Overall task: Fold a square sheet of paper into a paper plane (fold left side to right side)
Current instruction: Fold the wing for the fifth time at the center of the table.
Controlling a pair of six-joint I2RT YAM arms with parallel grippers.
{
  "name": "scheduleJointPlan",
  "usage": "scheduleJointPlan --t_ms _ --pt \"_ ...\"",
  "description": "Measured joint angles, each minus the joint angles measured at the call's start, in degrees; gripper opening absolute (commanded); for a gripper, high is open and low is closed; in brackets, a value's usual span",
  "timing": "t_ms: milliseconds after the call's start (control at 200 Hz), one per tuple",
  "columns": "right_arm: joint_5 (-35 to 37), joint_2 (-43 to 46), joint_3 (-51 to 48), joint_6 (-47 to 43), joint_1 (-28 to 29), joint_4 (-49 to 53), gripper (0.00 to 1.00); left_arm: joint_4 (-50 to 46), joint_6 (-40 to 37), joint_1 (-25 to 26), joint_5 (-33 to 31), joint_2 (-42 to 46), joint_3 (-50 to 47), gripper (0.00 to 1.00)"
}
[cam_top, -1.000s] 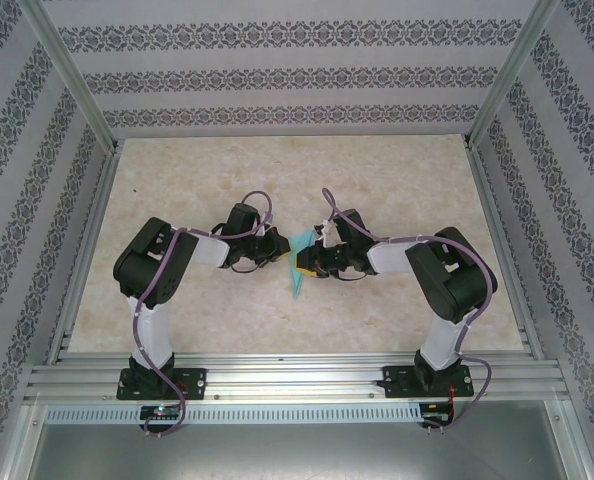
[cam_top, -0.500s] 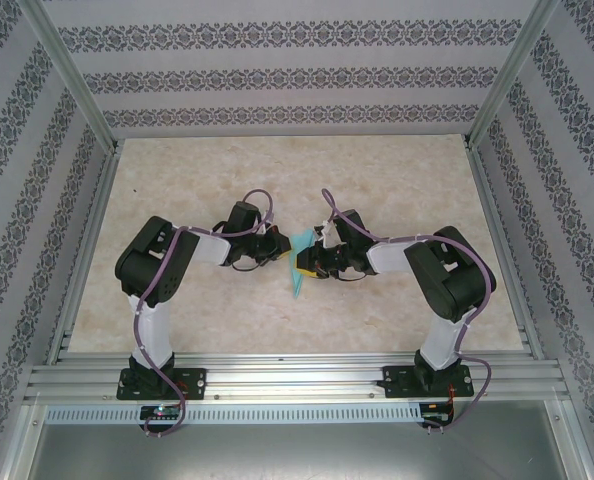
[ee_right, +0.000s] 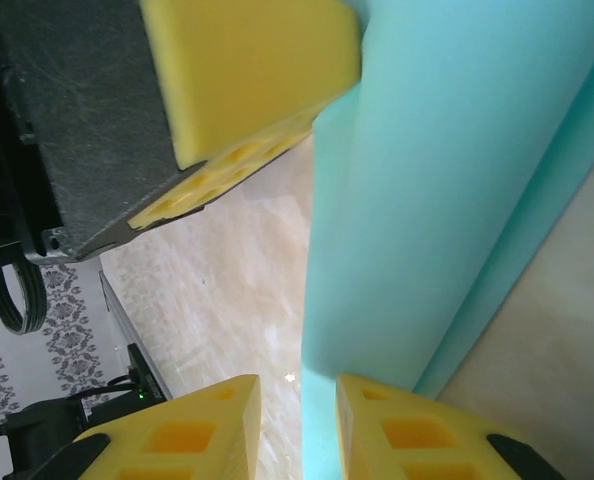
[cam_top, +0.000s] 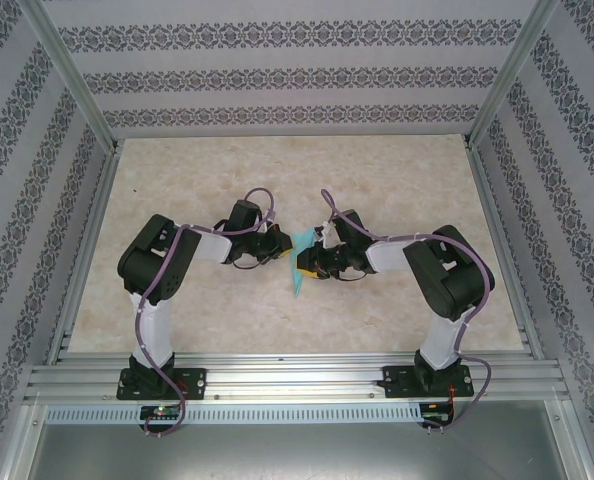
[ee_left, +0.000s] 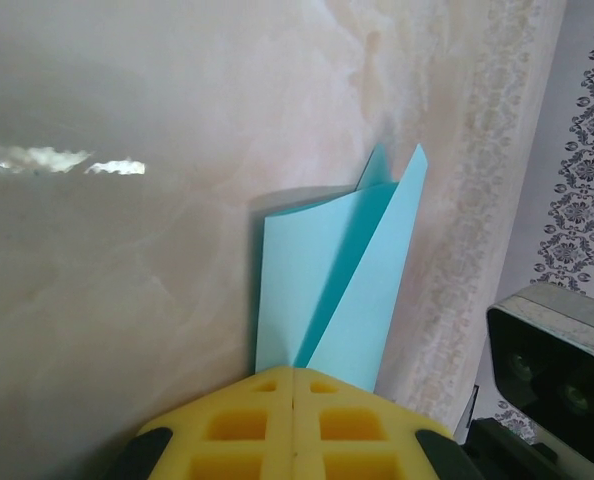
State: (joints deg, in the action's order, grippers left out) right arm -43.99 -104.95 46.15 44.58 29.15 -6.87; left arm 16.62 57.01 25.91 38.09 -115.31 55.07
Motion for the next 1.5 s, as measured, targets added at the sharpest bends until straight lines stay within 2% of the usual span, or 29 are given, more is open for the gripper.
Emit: scheduleJointPlan --t_ms 869,1104,1259,1499 --pt "0.37 -1.75 1.18 -0.79 0.00 1.31 0.28 -0.02 0.00 0.00 0.22 -0.33 0.39 0.00" --pt "0.48 -2.29 2.82 -2.10 0.02 4.42 0.28 -0.55 -0.07 0.02 0.20 -0.33 0.85 0.00" --pt "0.92 -2.58 4.02 -3.28 0.02 6.82 0.28 -2.03 -0.68 0.02 0.20 -0.33 1.90 0.06" --pt "1.05 -3.10 5.62 -4.92 0.11 9.88 0.28 -3.76 -2.08 -0.15 -0.39 0.24 2.56 0.23"
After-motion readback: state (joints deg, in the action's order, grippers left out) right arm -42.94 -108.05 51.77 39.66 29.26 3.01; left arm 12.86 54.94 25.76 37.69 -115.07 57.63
